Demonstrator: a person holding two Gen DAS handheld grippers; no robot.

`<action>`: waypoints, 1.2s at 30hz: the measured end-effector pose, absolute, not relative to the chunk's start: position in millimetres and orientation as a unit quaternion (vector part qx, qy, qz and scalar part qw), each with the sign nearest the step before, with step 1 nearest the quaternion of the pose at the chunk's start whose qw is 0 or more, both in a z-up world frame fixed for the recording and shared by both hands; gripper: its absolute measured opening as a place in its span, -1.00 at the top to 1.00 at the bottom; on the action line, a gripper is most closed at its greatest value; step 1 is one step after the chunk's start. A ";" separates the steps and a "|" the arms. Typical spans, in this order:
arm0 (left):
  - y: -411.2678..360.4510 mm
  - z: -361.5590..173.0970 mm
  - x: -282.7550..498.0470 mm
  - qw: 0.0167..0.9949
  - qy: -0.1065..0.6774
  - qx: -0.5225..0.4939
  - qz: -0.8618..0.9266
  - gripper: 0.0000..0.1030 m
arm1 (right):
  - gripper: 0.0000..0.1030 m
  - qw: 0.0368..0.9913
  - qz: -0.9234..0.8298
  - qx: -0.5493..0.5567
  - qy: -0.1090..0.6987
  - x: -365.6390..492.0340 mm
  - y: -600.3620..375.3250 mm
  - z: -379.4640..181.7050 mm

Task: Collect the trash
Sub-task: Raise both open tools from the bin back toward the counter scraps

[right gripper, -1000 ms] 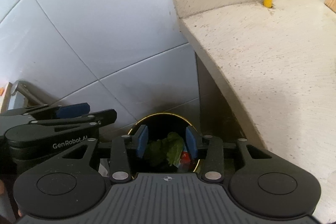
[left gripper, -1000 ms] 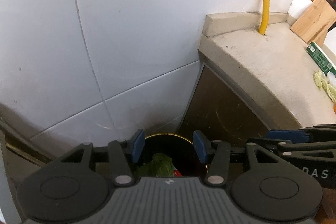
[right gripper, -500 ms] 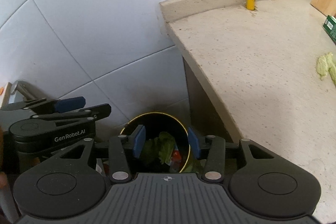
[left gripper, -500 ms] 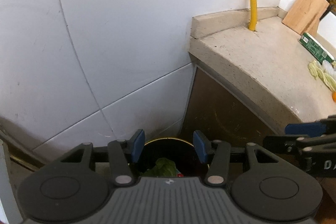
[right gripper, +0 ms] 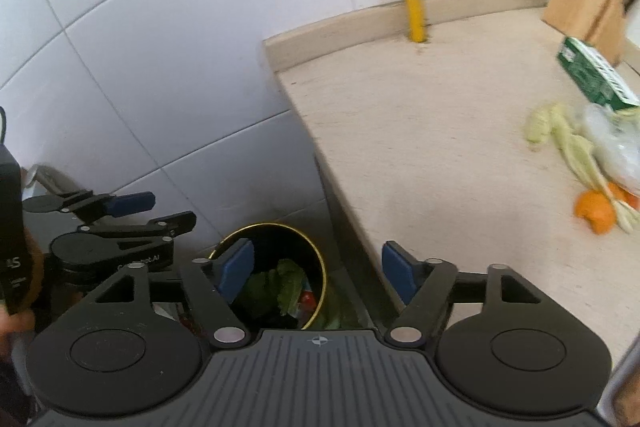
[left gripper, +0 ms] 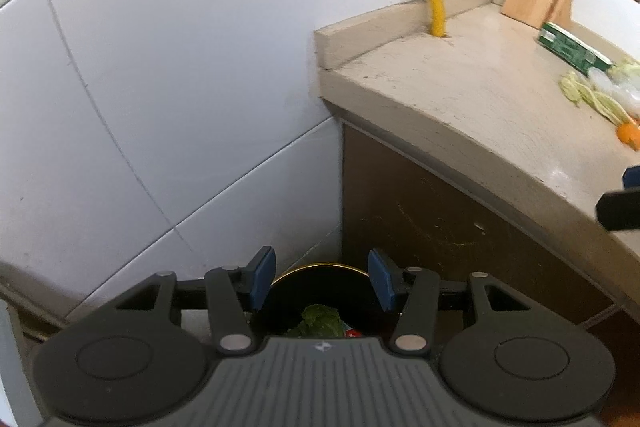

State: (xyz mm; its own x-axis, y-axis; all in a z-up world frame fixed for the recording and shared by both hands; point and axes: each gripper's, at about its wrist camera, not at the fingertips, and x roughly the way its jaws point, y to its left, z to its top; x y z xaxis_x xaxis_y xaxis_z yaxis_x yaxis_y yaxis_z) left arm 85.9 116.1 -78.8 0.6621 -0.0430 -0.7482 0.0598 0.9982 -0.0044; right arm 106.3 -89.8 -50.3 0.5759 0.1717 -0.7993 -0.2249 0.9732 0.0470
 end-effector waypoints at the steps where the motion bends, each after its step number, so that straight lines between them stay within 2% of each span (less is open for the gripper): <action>1: 114.1 -78.7 85.0 0.912 0.409 0.013 -0.033 0.12 | -0.55 0.889 0.109 -0.027 0.445 104.7 -94.0 -47.8; 4: 107.7 -80.5 83.6 0.911 0.409 0.026 -0.041 0.08 | -0.67 0.892 0.108 -0.023 0.439 96.4 -105.3 -42.8; 9: 97.6 -84.6 81.3 0.909 0.411 0.047 -0.053 -0.02 | -0.69 0.893 0.096 -0.013 0.439 81.1 -130.3 -36.5; 13: 89.4 -87.6 78.7 0.909 0.408 0.070 -0.057 -0.11 | -0.79 0.896 0.082 -0.009 0.435 72.7 -152.8 -31.3; 18: 80.8 -93.3 79.2 0.902 0.416 0.093 -0.061 -0.13 | -0.80 0.904 0.058 -0.004 0.424 62.1 -186.4 -22.1; 22: 76.4 -97.7 79.5 0.898 0.423 0.105 -0.063 -0.27 | -0.83 0.910 0.037 0.005 0.412 55.3 -211.6 -15.6; 25: 73.7 -100.7 80.0 0.893 0.431 0.114 -0.061 -0.27 | -0.84 0.912 0.019 0.012 0.410 52.1 -229.8 -15.5; 32: 64.8 -71.6 71.2 0.905 0.413 0.052 -0.086 -0.28 | -0.85 0.914 -0.013 0.011 0.405 51.5 -260.1 -13.2; 36: 45.3 -42.8 68.0 0.917 0.380 0.051 -0.112 -0.38 | -0.86 0.917 -0.026 0.013 0.397 57.9 -278.8 -7.4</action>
